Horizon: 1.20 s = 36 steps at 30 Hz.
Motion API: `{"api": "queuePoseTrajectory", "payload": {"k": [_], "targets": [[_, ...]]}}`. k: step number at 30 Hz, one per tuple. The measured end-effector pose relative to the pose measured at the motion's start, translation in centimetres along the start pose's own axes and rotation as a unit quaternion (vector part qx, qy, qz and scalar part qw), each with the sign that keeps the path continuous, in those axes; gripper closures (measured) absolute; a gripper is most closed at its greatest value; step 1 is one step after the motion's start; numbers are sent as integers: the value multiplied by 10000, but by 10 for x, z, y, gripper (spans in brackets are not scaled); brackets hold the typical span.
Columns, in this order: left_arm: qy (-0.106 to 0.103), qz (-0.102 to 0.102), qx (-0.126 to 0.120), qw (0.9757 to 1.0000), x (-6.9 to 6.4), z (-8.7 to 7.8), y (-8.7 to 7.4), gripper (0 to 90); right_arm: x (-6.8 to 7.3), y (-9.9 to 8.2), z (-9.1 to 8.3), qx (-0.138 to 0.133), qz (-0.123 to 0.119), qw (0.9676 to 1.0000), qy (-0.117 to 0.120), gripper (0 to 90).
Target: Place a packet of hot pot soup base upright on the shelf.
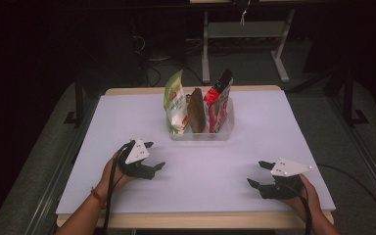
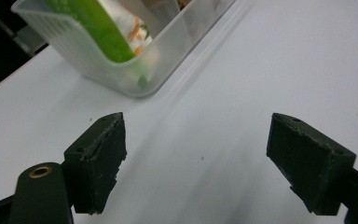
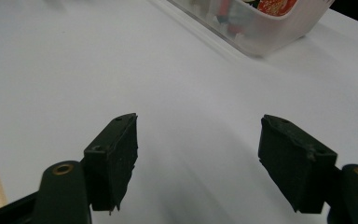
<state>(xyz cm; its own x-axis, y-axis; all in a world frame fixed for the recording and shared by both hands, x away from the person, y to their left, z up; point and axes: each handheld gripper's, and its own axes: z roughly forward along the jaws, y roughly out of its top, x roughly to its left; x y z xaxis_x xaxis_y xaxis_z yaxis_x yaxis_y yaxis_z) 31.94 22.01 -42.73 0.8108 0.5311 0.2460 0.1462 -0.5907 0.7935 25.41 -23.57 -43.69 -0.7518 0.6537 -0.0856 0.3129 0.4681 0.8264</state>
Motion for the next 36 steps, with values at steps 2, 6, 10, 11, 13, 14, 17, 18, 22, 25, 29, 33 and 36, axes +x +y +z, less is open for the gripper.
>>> {"api": "queuePoseTrajectory", "payload": {"k": [2, 6, 10, 11, 13, 14, 17, 18, 22, 25, 29, 33, 36], "targets": [[27, -21, 3, 10000, 0, -4, -3, 189, 0, 0, 0, 5, -8, 10000, 0, 279], [32, -116, -11, 9999, 2, -10, -11, 188, 0, 0, 0, 0, -20, 10000, -2, 279], [93, -145, 1, 9999, 4, -18, -18, 188, 0, 0, -1, -9, -8, 10000, 4, 279], [123, -174, -18, 9998, 4, -20, -20, 188, 0, 0, -1, -10, -11, 10000, 3, 279], [129, -176, -17, 9998, 5, -24, -24, 189, 0, 0, -1, -20, -9, 10000, 5, 279], [121, -193, -28, 9997, 6, -26, -25, 189, 0, 0, -1, -11, -7, 10000, 2, 279], [145, -262, -31, 9995, 6, -32, -31, 189, 0, -1, 0, 0, -24, 10000, 10, 277], [170, -288, -51, 9994, 7, -35, -34, 188, 0, -1, 0, 3, -29, 10000, 11, 277], [304, -489, -142, 9982, 9, -48, -46, 192, -1, -1, -1, -25, -5, 10000, -1, 277], [368, -551, -161, 9977, 9, -53, -51, 192, -1, -1, -1, -34, -7, 10000, -16, 275], [442, -685, -166, 9965, 10, -61, -60, 192, -1, -1, -1, -45, 6, 10000, -33, 274], [518, -791, -202, 9953, 9, -69, -67, 192, -3, -1, -1, -54, 12, 10000, -37, 273], [613, -912, -224, 9937, 9, -73, -73, 191, -3, -1, -1, -54, 40, 10000, -35, 272]]}}
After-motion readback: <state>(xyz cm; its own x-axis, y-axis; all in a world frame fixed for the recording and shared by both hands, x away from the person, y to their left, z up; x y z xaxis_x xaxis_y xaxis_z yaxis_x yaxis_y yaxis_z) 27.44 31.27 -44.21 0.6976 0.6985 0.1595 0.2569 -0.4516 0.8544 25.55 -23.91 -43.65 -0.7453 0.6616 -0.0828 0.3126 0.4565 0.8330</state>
